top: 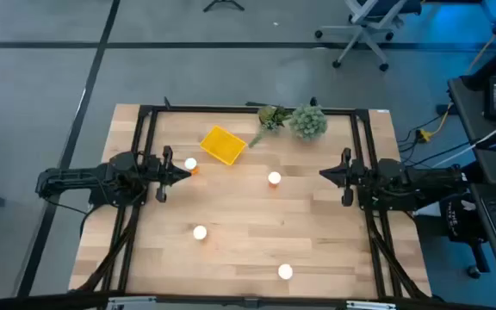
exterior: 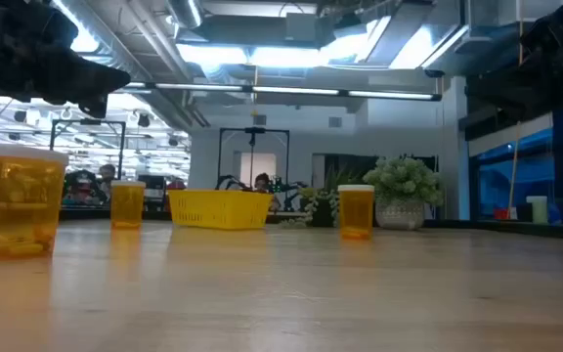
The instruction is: Pick and place pill bottles into a basket
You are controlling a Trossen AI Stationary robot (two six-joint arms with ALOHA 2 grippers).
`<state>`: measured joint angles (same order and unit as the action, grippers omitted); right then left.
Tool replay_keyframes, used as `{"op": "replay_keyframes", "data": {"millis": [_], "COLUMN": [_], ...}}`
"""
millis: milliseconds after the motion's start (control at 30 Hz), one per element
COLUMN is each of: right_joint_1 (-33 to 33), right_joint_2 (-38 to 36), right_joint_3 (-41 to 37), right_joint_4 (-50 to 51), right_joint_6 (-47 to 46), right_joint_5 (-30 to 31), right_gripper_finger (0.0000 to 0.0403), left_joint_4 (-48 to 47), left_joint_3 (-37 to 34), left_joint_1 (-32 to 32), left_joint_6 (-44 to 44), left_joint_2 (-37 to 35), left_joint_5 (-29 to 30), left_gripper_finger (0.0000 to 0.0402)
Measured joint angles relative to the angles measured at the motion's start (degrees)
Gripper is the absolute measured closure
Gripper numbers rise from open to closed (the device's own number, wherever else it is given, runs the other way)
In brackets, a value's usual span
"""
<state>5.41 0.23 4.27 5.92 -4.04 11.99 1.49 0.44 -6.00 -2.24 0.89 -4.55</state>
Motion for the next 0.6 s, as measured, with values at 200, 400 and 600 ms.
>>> {"op": "replay_keyframes", "data": {"millis": [200, 400, 600], "right_joint_1": [0.0, 0.0, 0.0], "right_joint_2": [0.0, 0.0, 0.0], "right_joint_3": [0.0, 0.0, 0.0], "right_joint_4": [0.0, 0.0, 0.0], "right_joint_6": [0.0, 0.0, 0.0], "right_joint_5": [0.0, 0.0, 0.0], "right_gripper_finger": [0.0383, 0.0383, 0.0383], "left_joint_4": [0.0, 0.0, 0.0], "left_joint_3": [0.0, 0.0, 0.0], "left_joint_1": [0.0, 0.0, 0.0], "left_joint_6": [0.0, 0.0, 0.0], "left_joint_2": [0.0, 0.0, 0.0], "left_joint_5": [0.0, 0.0, 0.0], "left_gripper_finger": [0.0397, 0.0395, 0.0396]}}
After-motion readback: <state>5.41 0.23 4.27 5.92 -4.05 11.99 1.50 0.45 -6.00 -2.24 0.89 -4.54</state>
